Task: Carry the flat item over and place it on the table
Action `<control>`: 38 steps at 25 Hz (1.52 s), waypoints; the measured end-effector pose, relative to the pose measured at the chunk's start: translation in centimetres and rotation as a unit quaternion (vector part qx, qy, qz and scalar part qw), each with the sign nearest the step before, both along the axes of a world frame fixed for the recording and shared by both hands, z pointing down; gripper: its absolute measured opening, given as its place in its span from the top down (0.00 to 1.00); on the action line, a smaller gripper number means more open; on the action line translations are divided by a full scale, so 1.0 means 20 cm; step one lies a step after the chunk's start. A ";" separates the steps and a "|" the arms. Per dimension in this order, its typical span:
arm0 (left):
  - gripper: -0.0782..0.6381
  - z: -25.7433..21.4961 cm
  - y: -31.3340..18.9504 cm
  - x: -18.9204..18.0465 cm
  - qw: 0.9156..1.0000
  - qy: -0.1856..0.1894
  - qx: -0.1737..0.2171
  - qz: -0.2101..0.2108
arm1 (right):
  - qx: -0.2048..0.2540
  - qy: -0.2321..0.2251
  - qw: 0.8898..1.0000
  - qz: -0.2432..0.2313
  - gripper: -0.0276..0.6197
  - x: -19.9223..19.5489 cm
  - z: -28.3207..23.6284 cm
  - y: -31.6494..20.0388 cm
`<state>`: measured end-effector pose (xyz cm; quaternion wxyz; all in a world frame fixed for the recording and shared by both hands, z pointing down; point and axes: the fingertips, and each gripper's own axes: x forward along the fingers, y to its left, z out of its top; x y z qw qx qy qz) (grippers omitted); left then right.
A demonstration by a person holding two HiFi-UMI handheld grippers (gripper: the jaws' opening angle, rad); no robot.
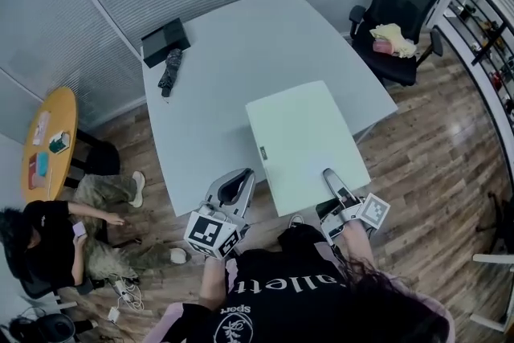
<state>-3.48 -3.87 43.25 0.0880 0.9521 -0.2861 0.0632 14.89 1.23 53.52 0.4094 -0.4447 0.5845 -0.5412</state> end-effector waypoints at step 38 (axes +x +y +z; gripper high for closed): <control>0.84 0.05 -0.69 0.02 0.999 -0.016 0.020 -0.047 | -0.052 0.046 0.997 -0.016 0.52 0.36 0.13 -1.20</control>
